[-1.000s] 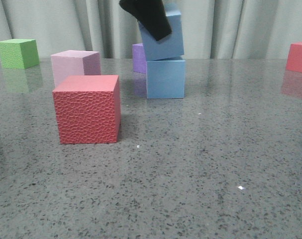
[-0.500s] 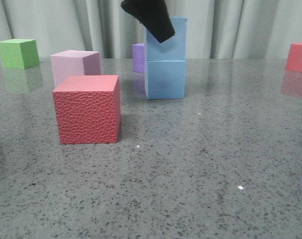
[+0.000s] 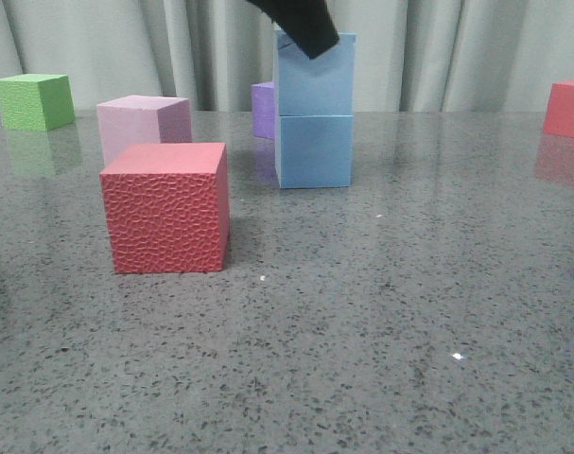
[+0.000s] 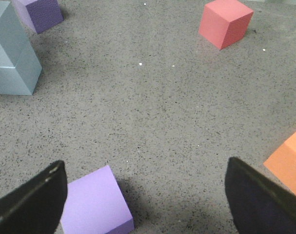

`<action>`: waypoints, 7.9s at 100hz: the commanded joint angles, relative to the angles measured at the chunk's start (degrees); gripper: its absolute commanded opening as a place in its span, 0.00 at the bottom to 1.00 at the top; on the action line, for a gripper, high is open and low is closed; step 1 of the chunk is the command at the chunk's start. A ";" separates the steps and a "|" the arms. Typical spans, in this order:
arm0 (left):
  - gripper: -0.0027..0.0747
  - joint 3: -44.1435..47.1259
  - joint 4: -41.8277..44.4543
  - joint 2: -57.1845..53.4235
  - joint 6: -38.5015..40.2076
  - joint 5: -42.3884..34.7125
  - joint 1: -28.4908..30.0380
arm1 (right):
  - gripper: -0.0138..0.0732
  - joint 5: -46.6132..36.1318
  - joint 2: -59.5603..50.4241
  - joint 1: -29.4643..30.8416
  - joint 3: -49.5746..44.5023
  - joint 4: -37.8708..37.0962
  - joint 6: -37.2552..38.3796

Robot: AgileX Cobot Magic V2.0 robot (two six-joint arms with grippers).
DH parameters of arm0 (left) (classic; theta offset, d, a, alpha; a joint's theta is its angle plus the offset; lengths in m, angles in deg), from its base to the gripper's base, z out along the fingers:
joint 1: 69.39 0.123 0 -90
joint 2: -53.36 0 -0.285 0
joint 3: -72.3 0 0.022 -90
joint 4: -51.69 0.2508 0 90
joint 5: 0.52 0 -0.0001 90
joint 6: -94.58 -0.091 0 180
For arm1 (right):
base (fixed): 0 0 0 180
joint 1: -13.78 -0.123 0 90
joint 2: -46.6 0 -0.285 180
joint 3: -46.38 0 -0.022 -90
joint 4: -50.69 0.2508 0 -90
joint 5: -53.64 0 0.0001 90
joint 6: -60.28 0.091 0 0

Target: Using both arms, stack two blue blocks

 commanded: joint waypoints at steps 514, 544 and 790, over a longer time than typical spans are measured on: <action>0.01 89.65 3.68 -91.79 41.78 -32.20 27.98 | 0.08 -3.57 0.09 0.39 -2.74 -0.91 -0.33; 0.01 91.65 3.61 -91.90 41.78 -45.27 25.94 | 0.08 -3.57 0.09 0.39 -2.74 -0.91 -0.33; 0.01 125.29 25.70 -118.35 61.31 -69.01 24.73 | 0.08 -3.52 0.14 0.39 -2.74 -0.91 -0.33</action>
